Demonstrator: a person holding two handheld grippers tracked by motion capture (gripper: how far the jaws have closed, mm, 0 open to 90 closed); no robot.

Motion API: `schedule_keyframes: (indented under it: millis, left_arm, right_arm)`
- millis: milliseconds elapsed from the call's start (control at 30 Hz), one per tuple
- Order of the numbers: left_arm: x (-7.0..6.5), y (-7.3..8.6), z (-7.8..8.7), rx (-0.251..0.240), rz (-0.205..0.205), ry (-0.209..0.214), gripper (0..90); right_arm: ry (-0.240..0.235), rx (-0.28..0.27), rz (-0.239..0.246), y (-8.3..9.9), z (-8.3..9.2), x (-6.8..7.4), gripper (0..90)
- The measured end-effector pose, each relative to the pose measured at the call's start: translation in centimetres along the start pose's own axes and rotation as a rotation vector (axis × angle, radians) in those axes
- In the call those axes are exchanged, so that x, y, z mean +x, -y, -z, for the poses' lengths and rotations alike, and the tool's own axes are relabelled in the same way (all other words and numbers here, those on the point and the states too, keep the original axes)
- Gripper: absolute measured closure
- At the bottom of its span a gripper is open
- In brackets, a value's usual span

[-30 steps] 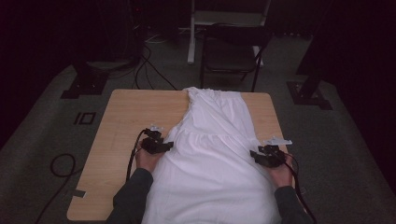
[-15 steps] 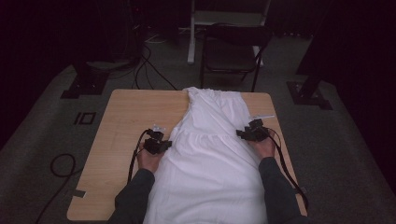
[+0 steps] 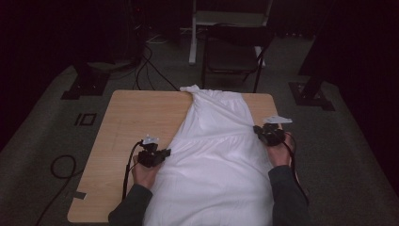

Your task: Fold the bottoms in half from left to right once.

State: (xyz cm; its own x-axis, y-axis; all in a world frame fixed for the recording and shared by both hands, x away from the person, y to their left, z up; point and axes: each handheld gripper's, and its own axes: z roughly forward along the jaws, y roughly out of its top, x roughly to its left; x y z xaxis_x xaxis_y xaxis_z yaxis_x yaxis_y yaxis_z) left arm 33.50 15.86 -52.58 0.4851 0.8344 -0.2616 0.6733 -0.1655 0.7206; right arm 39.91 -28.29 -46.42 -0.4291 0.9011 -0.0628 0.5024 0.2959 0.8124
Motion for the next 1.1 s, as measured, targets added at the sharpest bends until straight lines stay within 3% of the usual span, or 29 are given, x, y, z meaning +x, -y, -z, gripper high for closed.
schedule_keyframes:
  millis: [67,133,233,367,500,633,700,800,833,933,1100]
  left_arm:
    - [-0.7,0.4,-0.3,0.027,-0.021,0.02,83.4]
    - [-1.0,0.3,-0.5,0.011,-0.05,-0.013,67.9]
    - [-0.2,-1.3,-0.9,-0.016,-0.031,-0.016,49.8]
    - [0.2,-4.1,-2.7,-0.029,-0.03,-0.031,43.5]
    - [0.3,-6.0,-5.7,0.005,-0.022,-0.039,41.9]
    - [0.5,-6.0,-8.3,0.071,-0.005,-0.049,44.9]
    - [0.6,-5.5,-8.9,0.078,-0.024,-0.049,50.5]
    - [0.7,-4.8,-8.4,0.072,-0.046,-0.06,72.9]
    - [0.8,-4.5,-8.2,0.065,-0.049,-0.068,76.2]
    - [1.4,-3.5,-7.0,0.053,-0.039,-0.068,80.0]
    - [2.2,-1.4,-4.4,0.048,-0.012,-0.069,80.4]
  right_arm:
    - [0.021,0.01,-0.028,0.9,0.6,-0.8,88.4]
    - [0.053,0.066,-0.029,2.2,-0.3,-1.3,88.2]
    - [0.047,0.138,-0.052,4.2,-2.3,-1.7,87.9]
    - [0.035,0.197,-0.069,5.5,-4.5,-1.5,87.8]
    - [0.033,0.22,-0.073,5.7,-5.1,-1.3,87.6]
    - [0.025,0.219,-0.089,6.0,-5.4,-1.5,87.5]
    - [0.022,0.22,-0.09,6.0,-5.4,-1.5,87.5]
    - [0.013,0.22,-0.1,6.1,-5.2,-1.4,87.6]
    - [0.007,0.219,-0.106,6.1,-5.2,-1.3,87.6]
    - [-0.016,0.223,-0.11,6.4,-4.7,-0.4,87.6]
    - [-0.084,0.233,-0.082,7.4,-3.0,2.1,87.6]
